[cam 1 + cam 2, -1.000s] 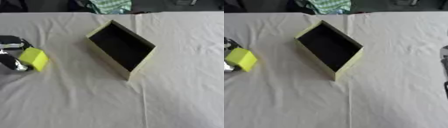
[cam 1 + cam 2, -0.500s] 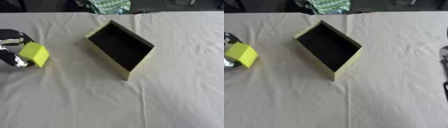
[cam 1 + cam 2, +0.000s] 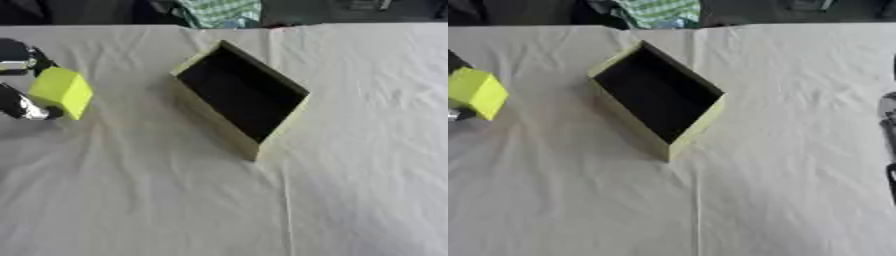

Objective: Pick up objects on the table and place them in the box.

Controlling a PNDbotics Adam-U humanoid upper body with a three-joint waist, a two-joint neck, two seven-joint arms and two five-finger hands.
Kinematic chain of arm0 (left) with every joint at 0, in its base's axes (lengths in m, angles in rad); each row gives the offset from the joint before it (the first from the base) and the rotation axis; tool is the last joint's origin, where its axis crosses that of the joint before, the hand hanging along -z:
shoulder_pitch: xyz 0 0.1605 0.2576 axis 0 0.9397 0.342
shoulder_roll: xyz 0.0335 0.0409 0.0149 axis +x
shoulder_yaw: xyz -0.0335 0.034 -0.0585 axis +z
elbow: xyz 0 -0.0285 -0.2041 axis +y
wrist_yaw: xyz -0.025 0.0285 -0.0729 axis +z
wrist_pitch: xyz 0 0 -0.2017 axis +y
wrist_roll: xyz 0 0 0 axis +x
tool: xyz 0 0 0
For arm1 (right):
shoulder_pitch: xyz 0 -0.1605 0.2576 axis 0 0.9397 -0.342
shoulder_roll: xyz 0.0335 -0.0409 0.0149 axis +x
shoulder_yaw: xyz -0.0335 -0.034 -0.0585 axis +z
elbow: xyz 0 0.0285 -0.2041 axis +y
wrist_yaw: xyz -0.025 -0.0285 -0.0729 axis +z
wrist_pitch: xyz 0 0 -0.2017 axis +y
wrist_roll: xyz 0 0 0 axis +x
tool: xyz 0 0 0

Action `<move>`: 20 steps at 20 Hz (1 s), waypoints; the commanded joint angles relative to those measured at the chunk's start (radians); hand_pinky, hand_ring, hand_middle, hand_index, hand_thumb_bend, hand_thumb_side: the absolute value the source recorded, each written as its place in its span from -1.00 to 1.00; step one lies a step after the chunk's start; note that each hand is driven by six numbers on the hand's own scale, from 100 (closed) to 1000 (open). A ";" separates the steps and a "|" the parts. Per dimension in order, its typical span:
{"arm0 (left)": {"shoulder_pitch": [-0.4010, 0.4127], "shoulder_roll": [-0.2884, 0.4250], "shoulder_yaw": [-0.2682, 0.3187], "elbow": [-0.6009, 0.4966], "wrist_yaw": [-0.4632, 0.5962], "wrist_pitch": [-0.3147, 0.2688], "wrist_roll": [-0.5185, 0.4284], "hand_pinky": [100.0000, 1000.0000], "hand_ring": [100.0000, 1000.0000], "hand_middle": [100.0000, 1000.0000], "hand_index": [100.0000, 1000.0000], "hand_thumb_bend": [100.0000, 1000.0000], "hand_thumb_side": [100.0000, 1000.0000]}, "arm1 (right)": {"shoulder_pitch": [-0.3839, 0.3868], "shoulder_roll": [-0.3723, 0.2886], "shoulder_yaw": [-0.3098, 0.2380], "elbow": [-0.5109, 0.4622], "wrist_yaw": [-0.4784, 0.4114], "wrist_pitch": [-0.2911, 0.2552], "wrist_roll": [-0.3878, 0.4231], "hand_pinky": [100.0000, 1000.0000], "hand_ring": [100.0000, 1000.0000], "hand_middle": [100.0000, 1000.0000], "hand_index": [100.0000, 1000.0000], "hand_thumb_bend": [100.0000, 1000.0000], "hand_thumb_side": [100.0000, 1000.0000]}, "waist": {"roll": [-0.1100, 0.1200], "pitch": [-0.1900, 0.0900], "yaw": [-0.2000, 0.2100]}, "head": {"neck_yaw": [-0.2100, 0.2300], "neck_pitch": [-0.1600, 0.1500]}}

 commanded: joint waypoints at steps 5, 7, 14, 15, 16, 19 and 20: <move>-0.137 -0.132 0.050 -0.034 0.010 0.077 0.108 0.34 0.12 -0.13 0.04 -1.00 0.12 | -0.017 -0.017 -0.011 -0.017 -0.005 -0.004 -0.004 0.45 0.44 -0.03 0.61 -1.00 0.36 | 0.014 -0.025 0.002 | -0.005 0.000; -0.176 -0.207 0.055 -0.022 -0.013 0.095 0.135 0.33 0.10 -0.15 0.03 -1.00 0.11 | -0.021 -0.015 -0.010 -0.017 -0.007 -0.005 -0.002 0.45 0.44 -0.03 0.61 -1.00 0.36 | 0.011 -0.028 -0.001 | -0.002 0.001; -0.250 -0.415 0.045 0.032 -0.145 0.134 0.210 0.31 0.08 -0.16 0.02 -1.00 0.12 | -0.032 -0.006 -0.008 -0.017 -0.012 -0.007 0.002 0.45 0.44 -0.02 0.61 -1.00 0.36 | 0.006 -0.030 -0.017 | 0.014 0.002; -0.256 -0.439 0.044 0.039 -0.166 0.139 0.220 0.30 0.08 -0.16 0.02 -1.00 0.12 | -0.034 -0.004 -0.008 -0.017 -0.013 -0.007 0.002 0.45 0.44 -0.02 0.61 -1.00 0.36 | 0.006 -0.030 -0.020 | 0.017 0.000; -0.260 -0.460 0.043 0.049 -0.190 0.145 0.230 0.30 0.08 -0.16 0.03 -1.00 0.13 | -0.036 -0.002 -0.008 -0.017 -0.014 -0.008 0.002 0.45 0.44 -0.02 0.61 -1.00 0.36 | 0.006 -0.029 -0.023 | 0.019 0.000; -0.271 -0.516 0.042 0.092 -0.260 0.165 0.264 0.30 0.09 -0.15 0.03 -1.00 0.14 | -0.042 0.003 -0.008 -0.017 -0.017 -0.010 0.003 0.45 0.44 -0.02 0.61 -1.00 0.36 | 0.005 -0.029 -0.030 | 0.023 -0.002; -0.270 -0.538 0.043 0.105 -0.286 0.173 0.279 0.30 0.09 -0.15 0.02 -1.00 0.14 | -0.044 0.005 -0.008 -0.017 -0.018 -0.010 0.003 0.45 0.44 -0.02 0.61 -1.00 0.36 | 0.005 -0.029 -0.032 | 0.025 -0.003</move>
